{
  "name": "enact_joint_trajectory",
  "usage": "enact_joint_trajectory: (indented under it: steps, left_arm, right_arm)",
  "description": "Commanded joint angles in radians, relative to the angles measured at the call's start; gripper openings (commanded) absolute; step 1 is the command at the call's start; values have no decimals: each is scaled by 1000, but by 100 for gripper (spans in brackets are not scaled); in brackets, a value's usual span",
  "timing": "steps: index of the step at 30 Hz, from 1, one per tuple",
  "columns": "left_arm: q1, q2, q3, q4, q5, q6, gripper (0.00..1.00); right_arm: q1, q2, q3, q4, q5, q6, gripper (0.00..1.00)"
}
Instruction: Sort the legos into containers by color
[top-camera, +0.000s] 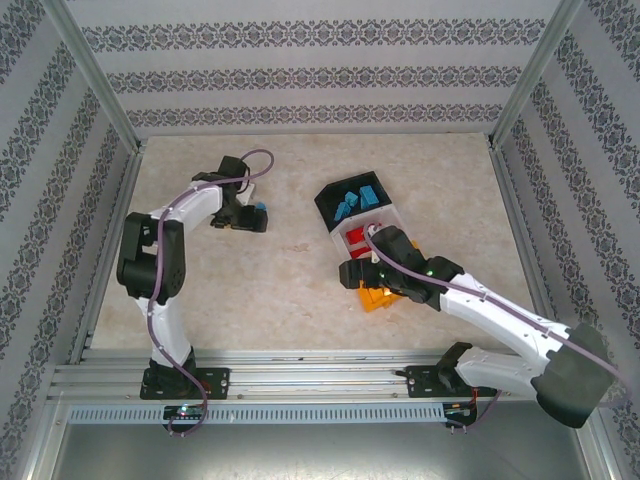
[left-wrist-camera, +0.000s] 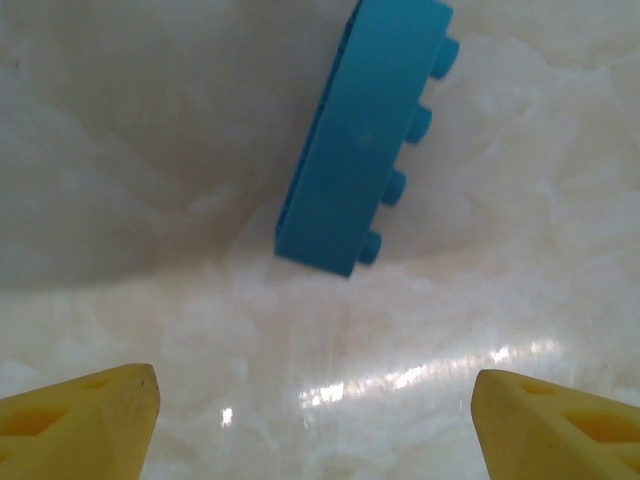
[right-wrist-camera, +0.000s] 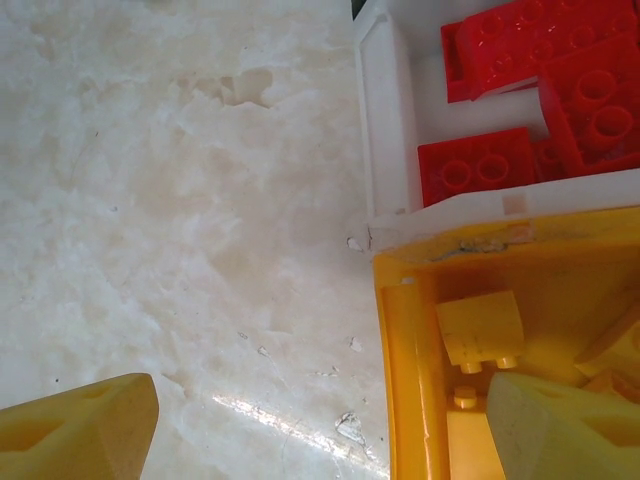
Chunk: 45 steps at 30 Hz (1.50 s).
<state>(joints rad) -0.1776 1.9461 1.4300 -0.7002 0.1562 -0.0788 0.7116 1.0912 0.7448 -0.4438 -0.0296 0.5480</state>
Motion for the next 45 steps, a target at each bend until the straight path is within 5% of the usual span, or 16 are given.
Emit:
enact_joint_trajectory:
  steps: [1,10,16,23,32,45]
  left_arm:
    - [-10,42,56,-24,-17,31,79]
    - [-11,146,147,-13,9,22,68]
    - [-14,171,164,-13,27,14,47]
    - [-15,157,129,-9,46,5,11]
    - [-15,68,63,13,91,-43,10]
    - [-31,-238,-150,208,379,-305,10]
  right_arm:
    - [8,-27,-15,-45,34,16,86]
    - [8,-51,-18,-76,52,24,86]
    - [9,-47,-9,-76,49,31,86]
    - [8,-42,-1,-75,49,36,88]
    - [12,-32,-7,-57,34,50,89]
    - [12,30,-21,1,12,58,89]
